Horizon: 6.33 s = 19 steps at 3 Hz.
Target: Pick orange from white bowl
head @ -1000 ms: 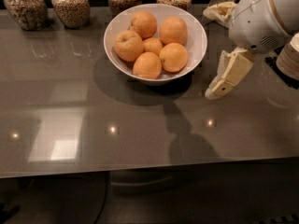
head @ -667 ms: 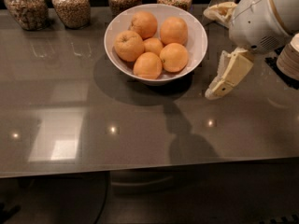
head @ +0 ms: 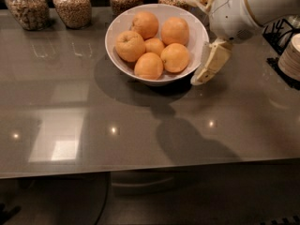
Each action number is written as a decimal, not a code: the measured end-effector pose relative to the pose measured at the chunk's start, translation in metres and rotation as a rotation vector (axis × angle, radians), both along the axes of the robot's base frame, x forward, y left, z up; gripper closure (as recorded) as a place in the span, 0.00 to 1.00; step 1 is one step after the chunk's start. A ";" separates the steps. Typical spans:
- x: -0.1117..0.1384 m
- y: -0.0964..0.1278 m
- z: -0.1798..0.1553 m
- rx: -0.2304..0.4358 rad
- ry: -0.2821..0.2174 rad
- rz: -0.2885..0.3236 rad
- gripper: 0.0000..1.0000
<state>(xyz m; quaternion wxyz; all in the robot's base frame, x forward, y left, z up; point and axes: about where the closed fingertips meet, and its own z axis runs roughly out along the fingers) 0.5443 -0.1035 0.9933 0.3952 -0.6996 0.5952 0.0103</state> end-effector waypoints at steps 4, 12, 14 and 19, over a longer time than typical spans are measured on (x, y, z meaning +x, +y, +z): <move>0.092 0.088 -0.012 0.002 -0.103 0.209 0.28; 0.144 0.150 -0.085 -0.119 0.122 0.185 0.23; 0.147 0.147 -0.091 -0.140 0.142 0.172 0.43; 0.132 0.123 -0.032 -0.012 -0.026 0.210 1.00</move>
Offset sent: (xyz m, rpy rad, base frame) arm 0.0900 0.0702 -0.0027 0.0390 -0.1430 0.2037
